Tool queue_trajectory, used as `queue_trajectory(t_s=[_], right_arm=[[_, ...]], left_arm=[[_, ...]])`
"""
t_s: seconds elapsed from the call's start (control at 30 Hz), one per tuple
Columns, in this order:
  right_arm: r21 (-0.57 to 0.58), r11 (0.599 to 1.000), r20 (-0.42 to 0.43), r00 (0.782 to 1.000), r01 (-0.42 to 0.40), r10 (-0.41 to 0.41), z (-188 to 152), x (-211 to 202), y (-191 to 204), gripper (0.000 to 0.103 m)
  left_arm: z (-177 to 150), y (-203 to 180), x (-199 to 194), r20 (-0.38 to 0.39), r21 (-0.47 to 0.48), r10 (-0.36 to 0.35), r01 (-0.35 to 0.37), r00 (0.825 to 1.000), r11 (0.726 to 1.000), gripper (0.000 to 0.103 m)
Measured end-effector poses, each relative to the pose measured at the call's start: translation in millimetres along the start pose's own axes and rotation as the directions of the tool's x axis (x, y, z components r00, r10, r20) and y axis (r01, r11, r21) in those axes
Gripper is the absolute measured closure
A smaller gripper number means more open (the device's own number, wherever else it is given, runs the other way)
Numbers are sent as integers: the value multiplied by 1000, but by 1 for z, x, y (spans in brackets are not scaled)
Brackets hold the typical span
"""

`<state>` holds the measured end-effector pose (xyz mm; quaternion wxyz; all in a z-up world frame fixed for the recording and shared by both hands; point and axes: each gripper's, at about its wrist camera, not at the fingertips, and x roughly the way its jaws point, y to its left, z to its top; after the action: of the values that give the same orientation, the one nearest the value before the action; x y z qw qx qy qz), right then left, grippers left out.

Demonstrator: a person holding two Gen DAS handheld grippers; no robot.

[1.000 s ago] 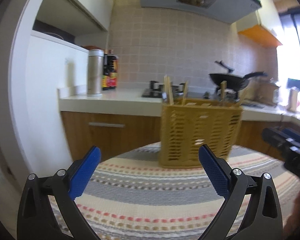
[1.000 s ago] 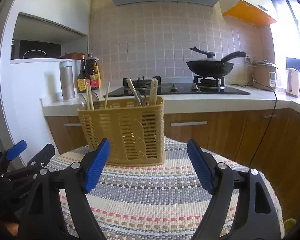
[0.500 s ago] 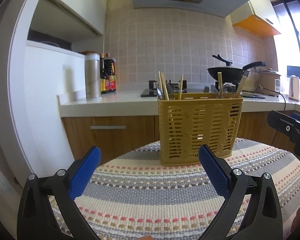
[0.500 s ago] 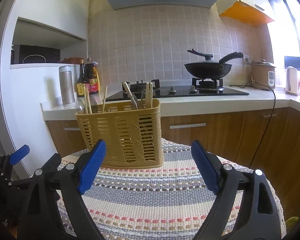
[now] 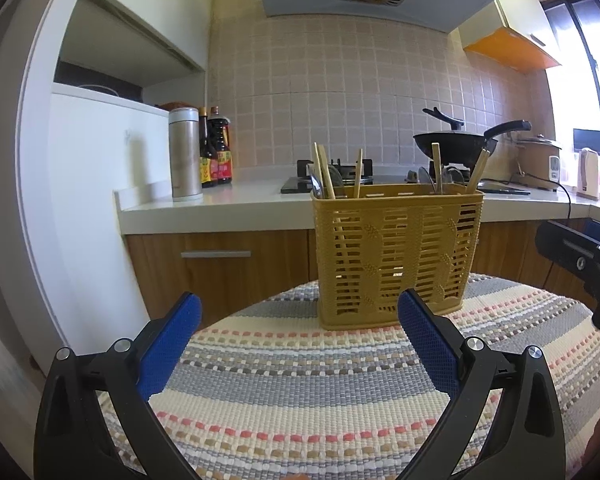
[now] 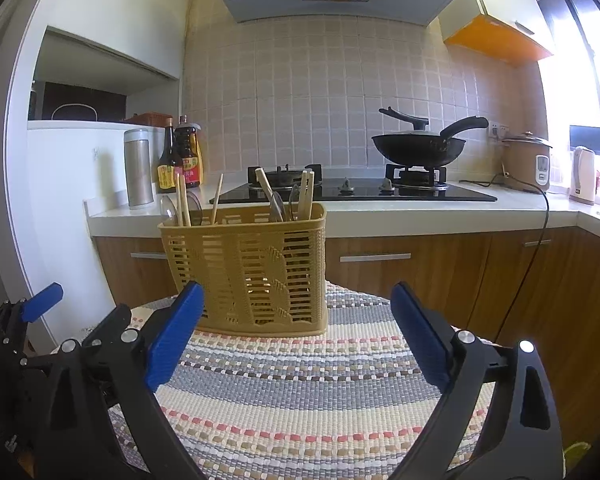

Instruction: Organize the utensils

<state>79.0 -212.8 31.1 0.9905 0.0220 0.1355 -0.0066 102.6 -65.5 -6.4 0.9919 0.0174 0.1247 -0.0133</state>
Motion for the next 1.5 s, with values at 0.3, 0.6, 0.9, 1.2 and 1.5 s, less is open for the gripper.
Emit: queue_trajectory(t_s=[0.3,0.6,0.9,1.2,1.5], right_arm=[[-11,1000,-2,1000,1,-1,0,0,4,10],[-7,1000,-2,1000,-5,5,0,-1,4,8],[-6,1000,-9,1000,-11,11,1,0,5,8],[-7,1000,-15,1000,-14,14,1,1,5,8],[-6,1000,-25,1000,-15,15,0,2,6,8]], left_arm=[[0,-2,1,-6,5,-3,3,1000,1000,8],[-1,0,1,-10,-6,-5,5,1000,1000,8],[-2,1,3,-24,-12,-7,7,1000,1000,8],[-1,0,3,-27,-6,-6,6,1000,1000,8],[-2,0,4,-34,-7,-5,5,999,1000,8]])
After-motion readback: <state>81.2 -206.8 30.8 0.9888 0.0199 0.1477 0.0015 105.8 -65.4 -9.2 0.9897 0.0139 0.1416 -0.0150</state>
